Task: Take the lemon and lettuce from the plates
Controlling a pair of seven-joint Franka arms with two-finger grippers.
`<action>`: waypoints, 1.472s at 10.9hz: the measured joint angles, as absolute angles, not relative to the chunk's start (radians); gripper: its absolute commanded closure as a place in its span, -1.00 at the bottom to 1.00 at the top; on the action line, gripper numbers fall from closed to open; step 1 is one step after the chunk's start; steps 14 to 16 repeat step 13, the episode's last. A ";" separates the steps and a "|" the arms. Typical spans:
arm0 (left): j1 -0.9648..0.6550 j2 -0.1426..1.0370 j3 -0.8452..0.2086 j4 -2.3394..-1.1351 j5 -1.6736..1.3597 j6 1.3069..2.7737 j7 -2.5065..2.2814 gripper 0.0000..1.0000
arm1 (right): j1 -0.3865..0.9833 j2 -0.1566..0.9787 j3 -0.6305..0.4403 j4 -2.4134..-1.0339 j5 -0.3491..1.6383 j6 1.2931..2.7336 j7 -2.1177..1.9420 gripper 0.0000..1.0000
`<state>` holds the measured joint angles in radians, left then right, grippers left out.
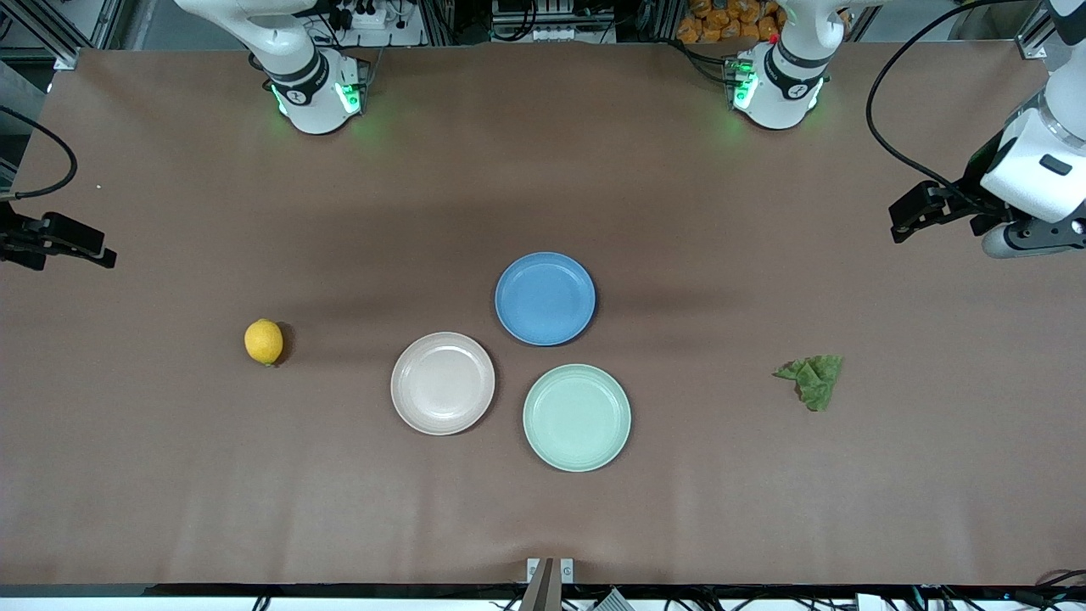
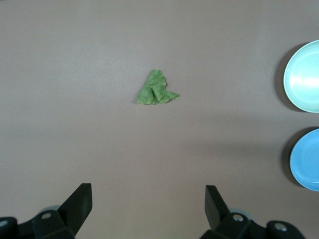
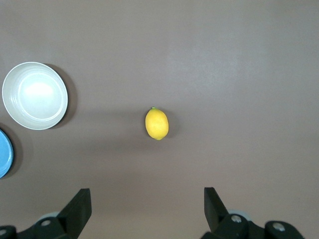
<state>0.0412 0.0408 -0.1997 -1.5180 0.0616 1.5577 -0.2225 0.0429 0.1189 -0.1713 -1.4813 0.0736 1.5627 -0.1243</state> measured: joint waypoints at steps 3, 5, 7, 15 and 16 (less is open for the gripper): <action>0.040 0.040 -0.202 -1.518 0.062 1.551 -0.222 -1.00 | 0.043 0.119 -0.172 -1.481 0.074 1.563 -0.124 -1.00; 0.040 0.039 -0.203 -1.517 0.062 1.551 -0.221 -1.00 | 0.043 0.119 -0.173 -1.481 0.074 1.563 -0.124 -1.00; 0.040 0.038 -0.203 -1.517 0.062 1.551 -0.193 -1.00 | 0.043 0.119 -0.174 -1.481 0.074 1.563 -0.124 -1.00; 0.039 0.036 -0.205 -1.517 0.053 1.550 -0.176 -1.00 | 0.043 0.119 -0.176 -1.481 0.074 1.563 -0.124 -1.00; 0.039 0.036 -0.205 -1.517 0.053 1.550 -0.176 -1.00 | 0.043 0.119 -0.176 -1.481 0.074 1.563 -0.124 -1.00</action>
